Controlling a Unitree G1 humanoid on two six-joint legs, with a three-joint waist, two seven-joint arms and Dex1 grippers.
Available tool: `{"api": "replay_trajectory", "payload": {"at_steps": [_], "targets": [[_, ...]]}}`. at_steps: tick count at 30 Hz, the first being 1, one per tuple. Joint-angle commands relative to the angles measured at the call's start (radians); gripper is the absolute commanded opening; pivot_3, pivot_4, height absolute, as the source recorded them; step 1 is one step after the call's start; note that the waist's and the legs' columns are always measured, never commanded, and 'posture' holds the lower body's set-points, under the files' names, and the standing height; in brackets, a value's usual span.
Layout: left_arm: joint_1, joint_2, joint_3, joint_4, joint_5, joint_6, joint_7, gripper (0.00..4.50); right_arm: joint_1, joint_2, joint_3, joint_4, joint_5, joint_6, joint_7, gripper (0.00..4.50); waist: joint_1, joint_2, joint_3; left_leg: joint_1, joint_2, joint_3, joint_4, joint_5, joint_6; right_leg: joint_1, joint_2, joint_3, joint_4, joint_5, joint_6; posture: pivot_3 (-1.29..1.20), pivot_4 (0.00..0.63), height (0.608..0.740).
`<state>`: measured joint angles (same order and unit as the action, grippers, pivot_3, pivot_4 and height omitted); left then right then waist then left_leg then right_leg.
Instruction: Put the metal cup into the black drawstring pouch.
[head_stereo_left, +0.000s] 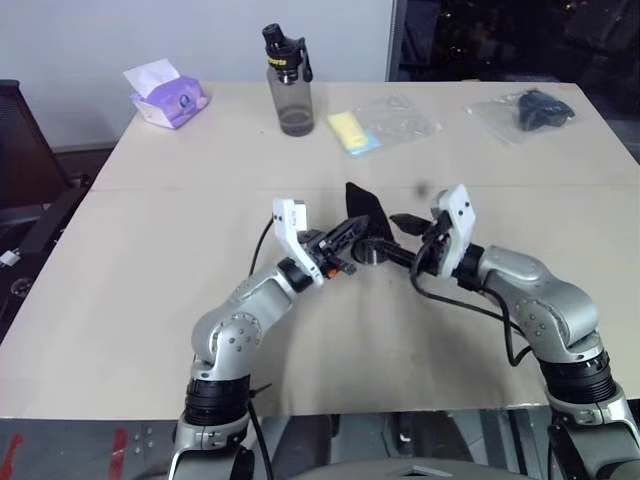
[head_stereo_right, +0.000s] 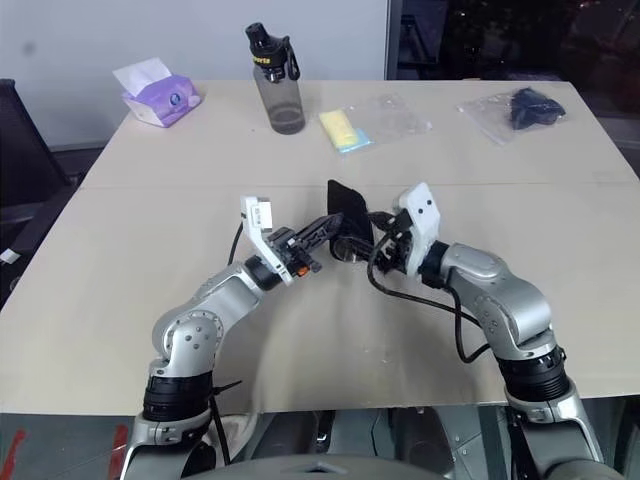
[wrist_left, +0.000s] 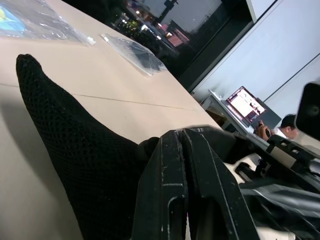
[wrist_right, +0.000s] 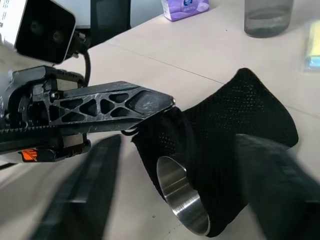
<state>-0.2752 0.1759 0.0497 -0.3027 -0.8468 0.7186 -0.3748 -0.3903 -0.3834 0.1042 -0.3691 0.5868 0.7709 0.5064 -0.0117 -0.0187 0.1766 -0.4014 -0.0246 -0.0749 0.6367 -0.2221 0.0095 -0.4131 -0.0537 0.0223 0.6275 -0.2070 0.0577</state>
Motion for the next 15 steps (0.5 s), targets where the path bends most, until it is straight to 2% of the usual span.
{"api": "replay_trajectory", "payload": {"at_steps": [1, 4, 15], "targets": [[-0.008, -0.005, 0.004, -0.036, -0.008, -0.011, -0.005, 0.00, -0.002, 0.014, -0.026, -0.017, 0.014, 0.009, -0.011, 1.50, 0.000, 0.000, 0.000, 0.000, 0.000, 0.000, 0.000, 0.000, 0.000, 0.000, 0.000, 0.000, 0.000, 0.000, 0.000, 0.00, 0.150, 0.740], [-0.009, -0.006, 0.005, -0.035, -0.007, -0.010, -0.004, 0.00, 0.004, 0.005, -0.015, -0.017, -0.003, 0.009, -0.004, 0.16, -0.001, 0.000, 0.000, 0.000, 0.000, 0.000, 0.000, 0.000, 0.000, 0.000, 0.000, 0.000, 0.000, 0.001, 0.002, 0.00, 0.150, 0.740], [-0.011, -0.004, 0.005, -0.033, -0.008, -0.007, -0.005, 0.00, 0.022, 0.029, -0.051, -0.008, 0.002, 0.026, -0.030, 0.07, -0.001, 0.000, 0.000, 0.000, 0.000, 0.000, 0.000, 0.000, 0.000, 0.000, 0.000, 0.000, 0.000, 0.001, 0.002, 0.00, 0.150, 0.740]]}}
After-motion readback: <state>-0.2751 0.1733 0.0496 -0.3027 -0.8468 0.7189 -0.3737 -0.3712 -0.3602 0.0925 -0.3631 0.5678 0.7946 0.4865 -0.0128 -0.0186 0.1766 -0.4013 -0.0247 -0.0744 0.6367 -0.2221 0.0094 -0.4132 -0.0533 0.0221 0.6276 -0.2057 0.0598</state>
